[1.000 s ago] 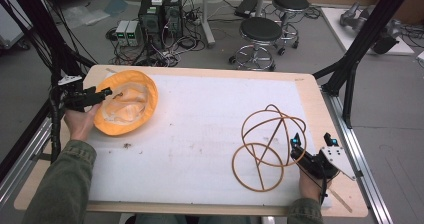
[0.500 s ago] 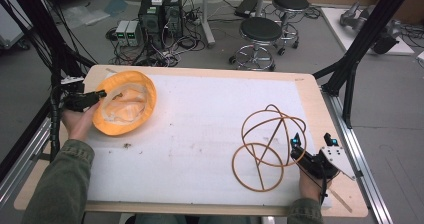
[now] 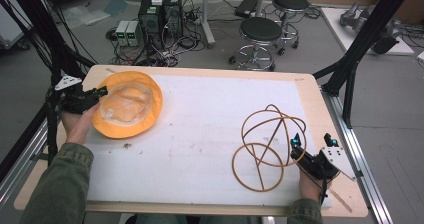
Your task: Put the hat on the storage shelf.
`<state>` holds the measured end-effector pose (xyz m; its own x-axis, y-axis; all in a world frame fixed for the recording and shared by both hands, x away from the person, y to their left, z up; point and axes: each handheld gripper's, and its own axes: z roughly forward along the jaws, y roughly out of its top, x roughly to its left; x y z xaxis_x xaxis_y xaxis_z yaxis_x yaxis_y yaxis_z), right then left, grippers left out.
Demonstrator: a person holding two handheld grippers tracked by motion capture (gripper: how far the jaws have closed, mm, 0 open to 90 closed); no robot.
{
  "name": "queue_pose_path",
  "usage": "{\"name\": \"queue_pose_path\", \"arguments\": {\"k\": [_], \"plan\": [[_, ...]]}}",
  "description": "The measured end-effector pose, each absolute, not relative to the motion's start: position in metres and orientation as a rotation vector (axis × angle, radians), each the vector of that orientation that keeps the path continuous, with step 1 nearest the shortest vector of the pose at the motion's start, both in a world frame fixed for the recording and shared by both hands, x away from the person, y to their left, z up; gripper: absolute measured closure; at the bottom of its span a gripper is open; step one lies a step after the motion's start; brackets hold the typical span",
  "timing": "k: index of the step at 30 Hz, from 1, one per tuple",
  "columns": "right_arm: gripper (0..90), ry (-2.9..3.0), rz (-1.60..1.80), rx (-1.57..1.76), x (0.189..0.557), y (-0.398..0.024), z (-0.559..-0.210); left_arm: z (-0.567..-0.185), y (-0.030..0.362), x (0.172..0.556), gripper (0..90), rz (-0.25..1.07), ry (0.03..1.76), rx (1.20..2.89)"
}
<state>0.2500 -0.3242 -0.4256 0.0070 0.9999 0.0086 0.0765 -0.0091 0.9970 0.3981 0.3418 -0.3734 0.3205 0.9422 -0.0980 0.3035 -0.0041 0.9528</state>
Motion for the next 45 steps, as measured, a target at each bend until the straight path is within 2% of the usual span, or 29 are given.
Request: {"name": "queue_pose_path", "arguments": {"k": [1,5,9,21,31,45], "plan": [[6.2,1.249,1.182,1.269,0.249,-0.324,-0.425,-0.373,0.341,0.391,87.4,0.804,1.147,1.461],[6.2,1.266,1.18,1.259,0.252,-0.322,-0.426,-0.373,0.341,0.378,87.4,0.883,1.102,1.355],[6.2,1.267,1.187,1.252,0.251,-0.322,-0.425,-0.37,0.34,0.367,87.4,0.917,1.043,1.245],[6.2,1.246,1.172,1.252,0.251,-0.319,-0.425,-0.337,0.329,0.35,87.3,0.998,0.879,1.068],[6.2,1.223,1.172,1.264,0.249,-0.324,-0.424,-0.308,0.316,0.341,87.3,1.008,0.786,1.101],[6.2,1.213,1.177,1.269,0.248,-0.328,-0.423,-0.283,0.272,0.351,87.3,0.991,0.699,1.135]]}}
